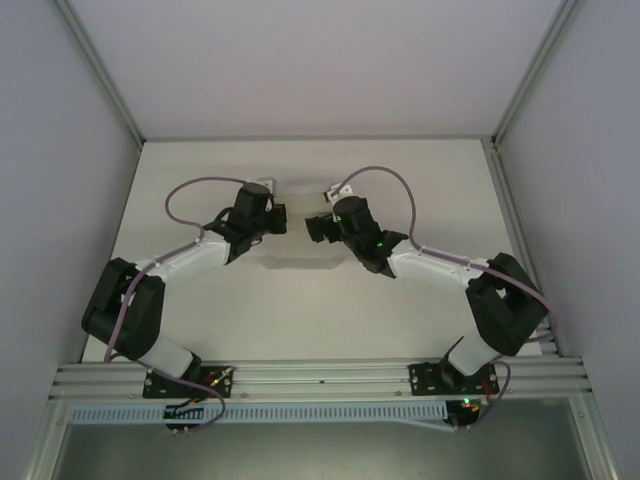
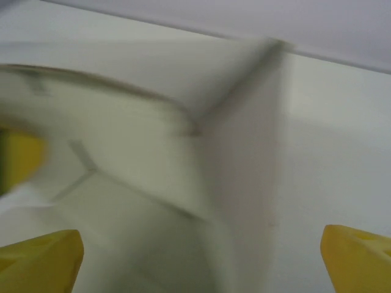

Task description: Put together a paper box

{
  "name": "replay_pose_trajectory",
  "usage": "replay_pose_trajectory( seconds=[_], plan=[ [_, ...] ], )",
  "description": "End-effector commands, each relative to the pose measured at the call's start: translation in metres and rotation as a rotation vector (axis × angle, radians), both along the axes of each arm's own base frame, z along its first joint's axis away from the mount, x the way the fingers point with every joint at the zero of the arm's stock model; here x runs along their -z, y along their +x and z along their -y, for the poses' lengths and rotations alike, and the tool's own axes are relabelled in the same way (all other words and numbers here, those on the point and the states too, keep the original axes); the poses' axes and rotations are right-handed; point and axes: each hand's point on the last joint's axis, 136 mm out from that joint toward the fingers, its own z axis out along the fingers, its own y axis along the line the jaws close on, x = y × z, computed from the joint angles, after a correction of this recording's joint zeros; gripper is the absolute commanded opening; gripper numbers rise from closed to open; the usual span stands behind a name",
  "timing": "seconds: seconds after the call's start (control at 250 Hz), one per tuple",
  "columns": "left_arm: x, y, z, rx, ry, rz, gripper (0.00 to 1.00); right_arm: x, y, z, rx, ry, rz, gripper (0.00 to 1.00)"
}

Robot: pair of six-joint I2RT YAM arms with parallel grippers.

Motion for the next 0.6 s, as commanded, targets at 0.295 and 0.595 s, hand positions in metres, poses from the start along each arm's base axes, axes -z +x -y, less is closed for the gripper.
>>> replay_pose_trajectory(
  seconds=[0.295, 0.595],
  plan=[
    [-0.018, 0.012, 0.010, 0.386, 0.361, -0.001, 0.00, -0.080, -0.033, 0.052, 0.073, 0.274, 0.079, 1.00],
    [-0.001, -0.022, 0.007, 0.863, 0.888, -0.001, 0.00, -0.056, -0.047, 0.156, 0.431, 0.268, -0.076, 1.00]
  ],
)
